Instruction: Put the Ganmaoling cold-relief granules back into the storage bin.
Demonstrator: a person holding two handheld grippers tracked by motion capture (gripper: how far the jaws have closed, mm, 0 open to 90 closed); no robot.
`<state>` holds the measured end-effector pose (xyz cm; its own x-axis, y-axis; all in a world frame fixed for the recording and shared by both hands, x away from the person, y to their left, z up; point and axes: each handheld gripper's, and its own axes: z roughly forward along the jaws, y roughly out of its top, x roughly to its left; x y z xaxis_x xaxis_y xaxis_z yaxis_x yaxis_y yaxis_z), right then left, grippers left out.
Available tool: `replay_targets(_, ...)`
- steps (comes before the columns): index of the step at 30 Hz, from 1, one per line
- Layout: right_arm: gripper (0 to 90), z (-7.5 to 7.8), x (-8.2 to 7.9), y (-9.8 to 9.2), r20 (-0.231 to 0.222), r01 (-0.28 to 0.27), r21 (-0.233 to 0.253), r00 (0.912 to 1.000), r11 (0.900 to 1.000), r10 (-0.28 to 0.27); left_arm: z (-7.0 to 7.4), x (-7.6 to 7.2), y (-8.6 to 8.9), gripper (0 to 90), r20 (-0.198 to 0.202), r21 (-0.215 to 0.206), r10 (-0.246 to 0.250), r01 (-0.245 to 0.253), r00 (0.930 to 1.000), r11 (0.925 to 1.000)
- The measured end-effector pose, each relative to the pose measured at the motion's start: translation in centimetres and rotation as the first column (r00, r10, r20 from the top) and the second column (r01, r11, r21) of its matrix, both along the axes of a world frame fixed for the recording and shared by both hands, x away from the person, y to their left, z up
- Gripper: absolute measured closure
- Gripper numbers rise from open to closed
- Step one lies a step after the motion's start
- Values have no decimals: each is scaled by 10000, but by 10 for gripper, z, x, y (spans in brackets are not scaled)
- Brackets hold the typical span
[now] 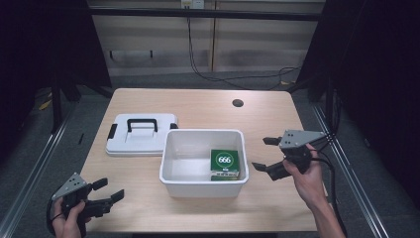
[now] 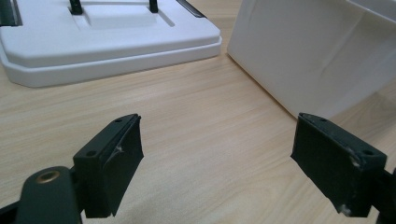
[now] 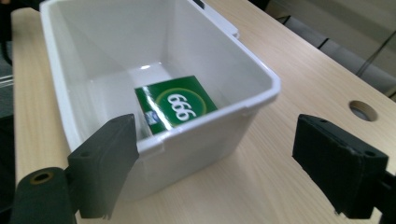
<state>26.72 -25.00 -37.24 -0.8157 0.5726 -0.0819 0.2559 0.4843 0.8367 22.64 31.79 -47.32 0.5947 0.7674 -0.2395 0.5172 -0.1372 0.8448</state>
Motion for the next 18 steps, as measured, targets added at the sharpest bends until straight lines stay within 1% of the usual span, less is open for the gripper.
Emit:
replay_targets(1,133,-3,-4,-5,255,440,-74,9987,9990,-438,0,0,0,158,8,-1,19,-19,10000,10000)
replay_targets(2,133,-3,-4,-5,255,440,-74,9987,9990,-438,0,0,0,158,8,-1,19,-19,10000,10000)
replay_targets(3,136,-7,-6,-11,254,694,40,9973,9976,-694,0,0,0,158,16,5,-7,7,10000,10000)
replay_targets(4,136,-7,-6,-11,254,694,40,9973,9976,-694,0,0,0,158,16,5,-7,7,10000,10000)
replay_targets(5,134,-10,-10,-17,360,1138,135,9928,9934,-1143,0,0,0,158,-3,22,-23,23,10000,10000)
replay_targets(6,134,-10,-10,-17,360,1138,135,9928,9934,-1143,0,0,0,158,-3,22,-23,23,10000,10000)
replay_targets(7,135,-12,-14,-24,374,1406,455,9891,9890,-1423,0,0,0,158,-15,-11,-15,15,10000,10000)
replay_targets(8,135,-12,-14,-24,374,1406,455,9891,9890,-1423,0,0,0,158,-15,-11,-15,15,10000,10000)
replay_targets(9,134,-16,-19,-31,314,1788,684,9829,9815,-1813,0,0,0,158,6,25,-38,38,10000,10000)
replay_targets(10,133,-18,-21,-34,327,1949,695,9798,9784,-1975,0,0,0,158,-2,17,-29,29,10000,10000)
replay_targets(12,135,-23,-24,-39,231,2065,569,9779,9768,-2080,0,0,-1,158,-33,-3,-1,1,10000,10000)
replay_targets(13,135,-27,-26,-42,-45,2214,515,9752,9738,-2215,0,0,-1,158,-32,29,2,-2,10000,10000)
replay_targets(14,134,-29,-27,-44,-117,2315,559,9728,9712,-2312,0,0,-2,158,-41,28,11,-11,10000,10000)
replay_targets(15,136,-34,-29,-46,-71,2331,767,9724,9694,-2333,0,0,-2,158,-61,20,1,-1,10000,10000)
replay_targets(16,136,-38,-30,-48,-114,2347,807,9720,9687,-2346,0,0,-2,158,-61,20,1,-1,10000,10000)
replay_targets(17,136,-38,-30,-48,-114,2347,807,9720,9687,-2346,0,0,-1,158,-14,56,-20,20,10000,10000)
replay_targets(18,137,-47,-31,-51,-268,2594,723,9657,9631,-2581,0,-1,-1,158,33,41,-34,34,10000,10000)
